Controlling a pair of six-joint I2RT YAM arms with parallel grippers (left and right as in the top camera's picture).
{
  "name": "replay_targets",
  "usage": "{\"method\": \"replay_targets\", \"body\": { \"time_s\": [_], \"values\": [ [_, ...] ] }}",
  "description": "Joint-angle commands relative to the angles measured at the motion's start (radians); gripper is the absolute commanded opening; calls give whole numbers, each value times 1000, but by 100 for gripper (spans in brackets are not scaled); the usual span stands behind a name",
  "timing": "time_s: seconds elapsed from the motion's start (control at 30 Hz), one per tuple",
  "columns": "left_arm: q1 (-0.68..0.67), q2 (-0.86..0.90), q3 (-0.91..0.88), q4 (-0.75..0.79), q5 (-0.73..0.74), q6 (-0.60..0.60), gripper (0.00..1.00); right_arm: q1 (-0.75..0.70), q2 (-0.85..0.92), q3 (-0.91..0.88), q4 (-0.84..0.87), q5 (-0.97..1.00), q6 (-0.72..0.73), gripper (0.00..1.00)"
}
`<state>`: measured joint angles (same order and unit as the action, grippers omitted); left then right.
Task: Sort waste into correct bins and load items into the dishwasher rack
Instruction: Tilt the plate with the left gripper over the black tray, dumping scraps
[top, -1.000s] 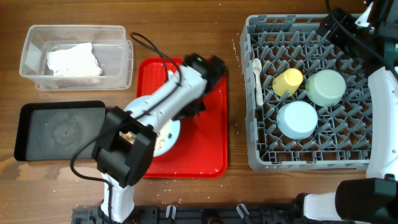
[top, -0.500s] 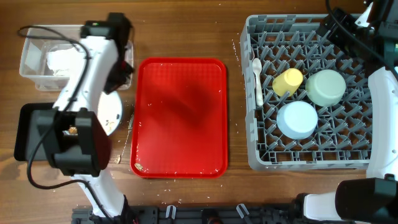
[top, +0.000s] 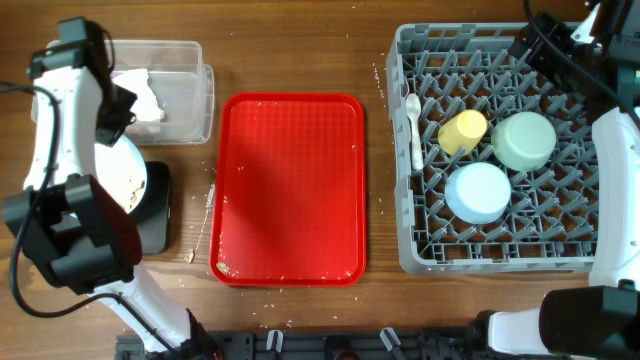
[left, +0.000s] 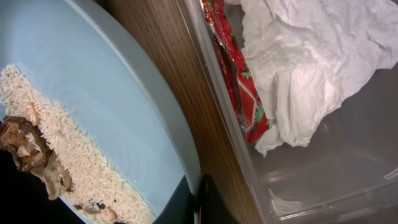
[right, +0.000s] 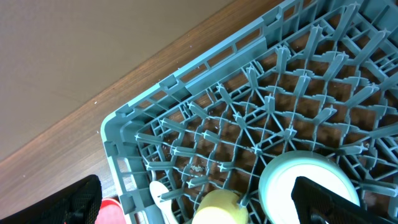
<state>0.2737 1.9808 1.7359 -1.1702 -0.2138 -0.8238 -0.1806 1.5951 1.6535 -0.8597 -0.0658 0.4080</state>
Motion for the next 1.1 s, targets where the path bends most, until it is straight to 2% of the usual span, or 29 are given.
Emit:
{"method": "replay_targets", "body": {
  "time_s": [0.0, 0.2, 0.6, 0.7, 0.83, 0.97, 1.07],
  "values": [
    [87, -39, 19, 5, 212, 13, 4, 1, 10, 5, 2, 18, 14, 100],
    [246, -42, 19, 8, 518, 107, 4, 1, 10, 5, 2, 18, 14, 100],
    [379, -103, 19, -19, 713, 197, 4, 1, 10, 5, 2, 18, 14, 100],
    [398, -107, 18, -28, 779, 253, 4, 1, 10, 5, 2, 18, 14, 100],
    [418, -107, 18, -63, 804, 276, 4, 1, 10, 5, 2, 18, 14, 100],
    [454, -107, 16, -106, 931, 396, 4, 1, 10, 5, 2, 18, 14, 100],
    [485, -107, 14, -117, 950, 404, 4, 1, 10, 5, 2, 18, 14, 100]
  ]
}}
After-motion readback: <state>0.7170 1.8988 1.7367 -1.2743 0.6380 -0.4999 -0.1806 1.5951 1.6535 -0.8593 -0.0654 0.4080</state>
